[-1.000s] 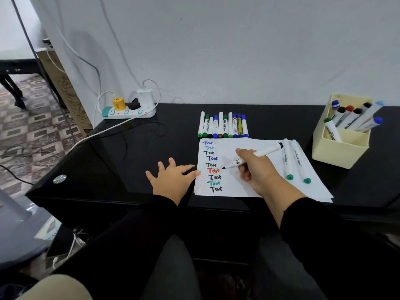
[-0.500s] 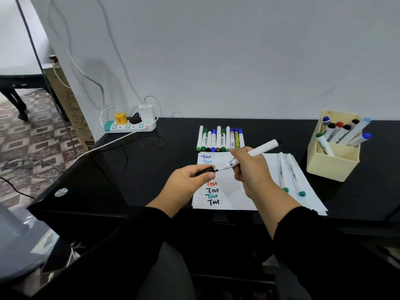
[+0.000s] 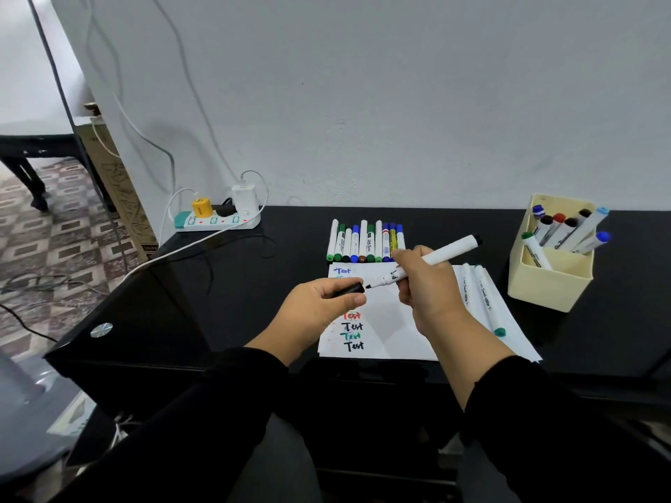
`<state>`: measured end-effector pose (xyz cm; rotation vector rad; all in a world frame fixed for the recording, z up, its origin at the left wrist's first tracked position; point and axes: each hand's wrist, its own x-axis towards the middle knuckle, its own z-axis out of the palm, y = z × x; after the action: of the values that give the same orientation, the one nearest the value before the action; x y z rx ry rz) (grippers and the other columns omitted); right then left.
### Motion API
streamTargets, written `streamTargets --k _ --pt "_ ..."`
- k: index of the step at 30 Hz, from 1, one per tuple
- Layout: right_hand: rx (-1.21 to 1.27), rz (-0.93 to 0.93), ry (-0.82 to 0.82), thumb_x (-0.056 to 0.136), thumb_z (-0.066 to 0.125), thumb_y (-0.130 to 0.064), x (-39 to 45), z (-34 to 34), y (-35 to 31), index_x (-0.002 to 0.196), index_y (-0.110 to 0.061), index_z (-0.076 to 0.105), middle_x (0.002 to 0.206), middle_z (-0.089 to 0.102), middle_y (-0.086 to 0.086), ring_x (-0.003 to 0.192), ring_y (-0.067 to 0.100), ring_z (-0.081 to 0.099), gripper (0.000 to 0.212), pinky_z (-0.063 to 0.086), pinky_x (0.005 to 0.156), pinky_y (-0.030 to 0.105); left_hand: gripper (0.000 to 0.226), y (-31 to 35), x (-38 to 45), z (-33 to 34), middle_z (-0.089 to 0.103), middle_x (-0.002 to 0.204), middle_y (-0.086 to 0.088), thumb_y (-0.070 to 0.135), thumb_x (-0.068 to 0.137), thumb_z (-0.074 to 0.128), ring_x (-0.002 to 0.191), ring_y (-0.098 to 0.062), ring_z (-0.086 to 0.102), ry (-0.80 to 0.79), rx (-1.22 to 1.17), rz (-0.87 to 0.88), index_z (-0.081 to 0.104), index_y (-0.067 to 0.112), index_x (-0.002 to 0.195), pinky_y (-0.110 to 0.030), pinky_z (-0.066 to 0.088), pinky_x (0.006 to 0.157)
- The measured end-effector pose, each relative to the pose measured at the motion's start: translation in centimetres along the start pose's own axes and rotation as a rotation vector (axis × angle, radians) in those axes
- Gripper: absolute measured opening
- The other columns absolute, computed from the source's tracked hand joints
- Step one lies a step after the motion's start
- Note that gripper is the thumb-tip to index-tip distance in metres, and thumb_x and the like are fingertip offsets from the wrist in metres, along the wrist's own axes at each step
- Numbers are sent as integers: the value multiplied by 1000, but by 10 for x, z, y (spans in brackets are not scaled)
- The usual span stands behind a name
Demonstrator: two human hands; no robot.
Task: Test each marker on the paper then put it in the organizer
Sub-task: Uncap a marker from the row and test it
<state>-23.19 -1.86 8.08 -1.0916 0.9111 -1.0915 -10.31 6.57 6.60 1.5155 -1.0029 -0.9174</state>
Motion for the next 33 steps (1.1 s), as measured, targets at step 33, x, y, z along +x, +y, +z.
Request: streamTargets --k 33 --pt "134 229 -92 94 47 -11 9 7 9 76 -14 46 40 34 -2 31 8 26 19 22 36 18 12 11 12 7 70 74 2 18 93 56 68 -6 64 -11 -22 -37 67 17 89 -14 51 65"
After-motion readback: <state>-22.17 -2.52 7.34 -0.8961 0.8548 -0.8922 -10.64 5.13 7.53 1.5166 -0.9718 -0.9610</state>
